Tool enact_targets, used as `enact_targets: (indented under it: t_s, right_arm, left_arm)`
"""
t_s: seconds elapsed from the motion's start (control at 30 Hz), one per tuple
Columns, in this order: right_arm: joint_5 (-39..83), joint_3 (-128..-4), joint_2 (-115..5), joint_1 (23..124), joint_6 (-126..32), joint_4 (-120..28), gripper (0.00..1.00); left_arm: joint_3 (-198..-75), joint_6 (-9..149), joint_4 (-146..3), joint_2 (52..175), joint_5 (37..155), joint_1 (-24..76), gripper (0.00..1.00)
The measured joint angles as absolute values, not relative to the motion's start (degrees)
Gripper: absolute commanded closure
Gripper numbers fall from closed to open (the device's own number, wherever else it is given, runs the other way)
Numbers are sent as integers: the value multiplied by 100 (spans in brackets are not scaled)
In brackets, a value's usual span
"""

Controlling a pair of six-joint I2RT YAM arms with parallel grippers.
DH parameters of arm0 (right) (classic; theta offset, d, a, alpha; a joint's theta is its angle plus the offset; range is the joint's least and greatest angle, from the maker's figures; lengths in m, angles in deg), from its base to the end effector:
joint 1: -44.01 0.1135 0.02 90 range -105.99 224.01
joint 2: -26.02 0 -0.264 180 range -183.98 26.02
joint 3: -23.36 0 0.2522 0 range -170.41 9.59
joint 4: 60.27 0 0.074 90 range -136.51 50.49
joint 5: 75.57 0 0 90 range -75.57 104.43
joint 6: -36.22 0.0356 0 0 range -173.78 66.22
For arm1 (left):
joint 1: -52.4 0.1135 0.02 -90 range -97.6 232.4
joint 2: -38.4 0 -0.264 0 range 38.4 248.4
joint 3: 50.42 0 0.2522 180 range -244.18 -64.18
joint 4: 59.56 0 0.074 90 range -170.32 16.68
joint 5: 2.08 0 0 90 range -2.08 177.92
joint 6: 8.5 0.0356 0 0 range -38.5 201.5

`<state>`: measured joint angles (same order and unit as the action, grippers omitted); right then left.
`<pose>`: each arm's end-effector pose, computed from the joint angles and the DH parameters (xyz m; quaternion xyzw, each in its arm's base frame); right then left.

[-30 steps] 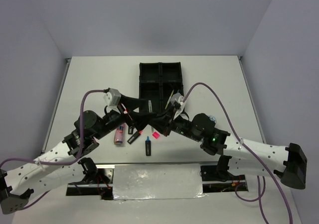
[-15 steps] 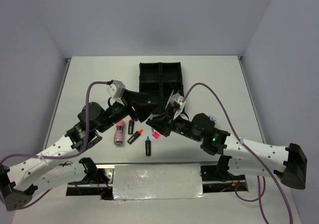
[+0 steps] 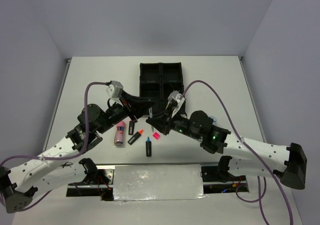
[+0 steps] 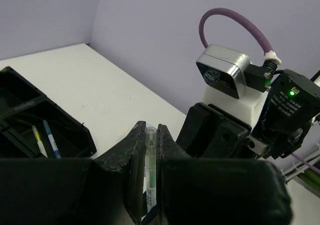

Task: Sort the stationery into containers
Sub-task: Close the pen cap on the pen.

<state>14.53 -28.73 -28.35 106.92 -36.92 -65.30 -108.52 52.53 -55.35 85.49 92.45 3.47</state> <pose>0.1036 0.2027 0.3233 -0.2704 0.6347 0.4646 0.5551 0.1250 -0.1477 0.3838 0.1361 0.5921 -0.5177 0.6023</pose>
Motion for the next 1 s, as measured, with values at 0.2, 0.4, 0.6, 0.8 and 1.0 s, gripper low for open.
enact_targets:
  t_s: [0.2,0.4,0.6,0.8,1.0]
  right_arm:
    - [1835,-3664,-3171,10262,-3733,-5767,100]
    - [2898,-4453,-3650,9608,-3545,-5076,100]
    - [3328,-4915,-3901,9536,-3403,-4508,100]
    - [3536,-4797,-3960,9514,-3327,-4617,100]
    - [2825,-4058,-3886,9302,-2981,-5583,100]
  left_arm:
    - [-10852,5091,-5143,8744,8983,459,100]
    - [-10729,4971,-4533,8932,8793,603,100]
    - [-10406,4916,-3987,8906,8800,610,100]
    - [-10561,4853,-4671,8707,8550,583,86]
    - [-11896,4507,-7674,8963,7018,319,1]
